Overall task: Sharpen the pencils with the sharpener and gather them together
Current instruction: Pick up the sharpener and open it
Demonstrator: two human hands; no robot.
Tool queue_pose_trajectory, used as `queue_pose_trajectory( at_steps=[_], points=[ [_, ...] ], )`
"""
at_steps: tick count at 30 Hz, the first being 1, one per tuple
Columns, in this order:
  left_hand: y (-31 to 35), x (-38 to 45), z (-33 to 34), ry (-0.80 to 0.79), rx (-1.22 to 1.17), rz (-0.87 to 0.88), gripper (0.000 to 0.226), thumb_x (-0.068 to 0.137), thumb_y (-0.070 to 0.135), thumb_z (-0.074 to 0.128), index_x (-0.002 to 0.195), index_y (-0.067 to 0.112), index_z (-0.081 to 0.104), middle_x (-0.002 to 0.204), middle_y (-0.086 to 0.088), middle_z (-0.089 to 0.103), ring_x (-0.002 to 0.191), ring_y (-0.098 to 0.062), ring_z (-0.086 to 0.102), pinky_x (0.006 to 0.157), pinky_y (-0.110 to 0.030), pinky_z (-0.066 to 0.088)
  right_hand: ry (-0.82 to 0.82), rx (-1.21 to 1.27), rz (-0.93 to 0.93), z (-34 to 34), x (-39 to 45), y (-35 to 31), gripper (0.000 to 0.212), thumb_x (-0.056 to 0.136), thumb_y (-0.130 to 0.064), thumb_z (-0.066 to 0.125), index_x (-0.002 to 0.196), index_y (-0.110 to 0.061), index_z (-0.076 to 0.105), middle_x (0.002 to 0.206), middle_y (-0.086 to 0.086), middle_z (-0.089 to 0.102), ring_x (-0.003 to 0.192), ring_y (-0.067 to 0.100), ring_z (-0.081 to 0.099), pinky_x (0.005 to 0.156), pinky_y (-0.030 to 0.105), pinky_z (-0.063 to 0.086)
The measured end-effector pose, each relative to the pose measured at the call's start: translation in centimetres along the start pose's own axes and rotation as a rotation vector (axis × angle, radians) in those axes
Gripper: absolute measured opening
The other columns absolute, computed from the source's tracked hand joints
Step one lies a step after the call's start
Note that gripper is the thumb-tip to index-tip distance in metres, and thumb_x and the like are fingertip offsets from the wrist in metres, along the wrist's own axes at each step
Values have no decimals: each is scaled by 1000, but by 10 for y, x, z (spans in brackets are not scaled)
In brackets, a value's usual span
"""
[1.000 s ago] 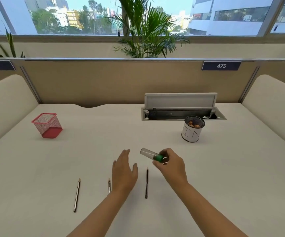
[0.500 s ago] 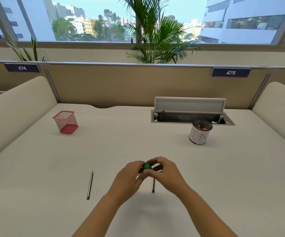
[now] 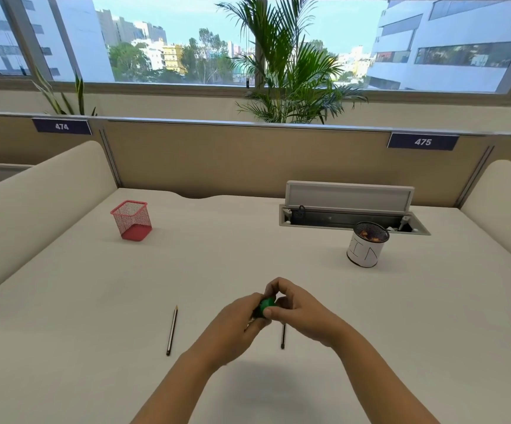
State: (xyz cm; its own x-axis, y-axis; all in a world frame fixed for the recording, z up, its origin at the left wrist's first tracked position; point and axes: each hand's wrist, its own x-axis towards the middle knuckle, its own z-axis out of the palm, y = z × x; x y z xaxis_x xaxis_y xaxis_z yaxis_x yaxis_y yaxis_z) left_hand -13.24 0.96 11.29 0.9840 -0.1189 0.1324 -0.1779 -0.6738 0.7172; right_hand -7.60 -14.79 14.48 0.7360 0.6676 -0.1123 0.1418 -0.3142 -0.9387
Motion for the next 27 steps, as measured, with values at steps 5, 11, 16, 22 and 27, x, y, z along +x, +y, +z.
queue_pose_trajectory(
  at_steps=[5,11,16,22,27],
  points=[
    [-1,0,-3,-4,-27,-28,18,93,34,46,109,27,52,96,8,64,87,-8,59,79,-29,52,-6,20,-50,1,4,0,20,88,-10,59,91,-29,52,89,-4,58,82,13,56,81,26,49],
    [-1,5,-2,118,-134,-98,11,93,32,48,102,28,54,85,6,63,73,-8,54,69,-24,47,311,-43,-153,14,10,-1,27,78,-9,70,75,-28,52,70,-8,54,64,5,48,63,17,45],
    [-1,11,3,187,-285,-208,20,93,22,48,112,27,44,91,1,65,76,-11,58,66,-18,48,612,-274,-304,38,14,12,41,77,-12,73,68,-37,41,65,-17,46,65,-1,49,57,8,39],
    [-14,8,9,180,-500,-290,23,89,11,54,102,23,39,100,-11,63,85,-19,63,77,-28,54,653,-297,-425,51,14,28,11,80,-17,66,90,-15,62,83,-20,51,78,-6,54,67,7,45],
    [-28,2,2,193,-715,-343,35,64,10,69,94,13,52,94,-7,62,70,-16,57,59,-22,45,620,-247,-356,52,6,45,42,80,-38,62,120,-26,53,115,-17,51,95,0,55,77,12,45]
  ],
)
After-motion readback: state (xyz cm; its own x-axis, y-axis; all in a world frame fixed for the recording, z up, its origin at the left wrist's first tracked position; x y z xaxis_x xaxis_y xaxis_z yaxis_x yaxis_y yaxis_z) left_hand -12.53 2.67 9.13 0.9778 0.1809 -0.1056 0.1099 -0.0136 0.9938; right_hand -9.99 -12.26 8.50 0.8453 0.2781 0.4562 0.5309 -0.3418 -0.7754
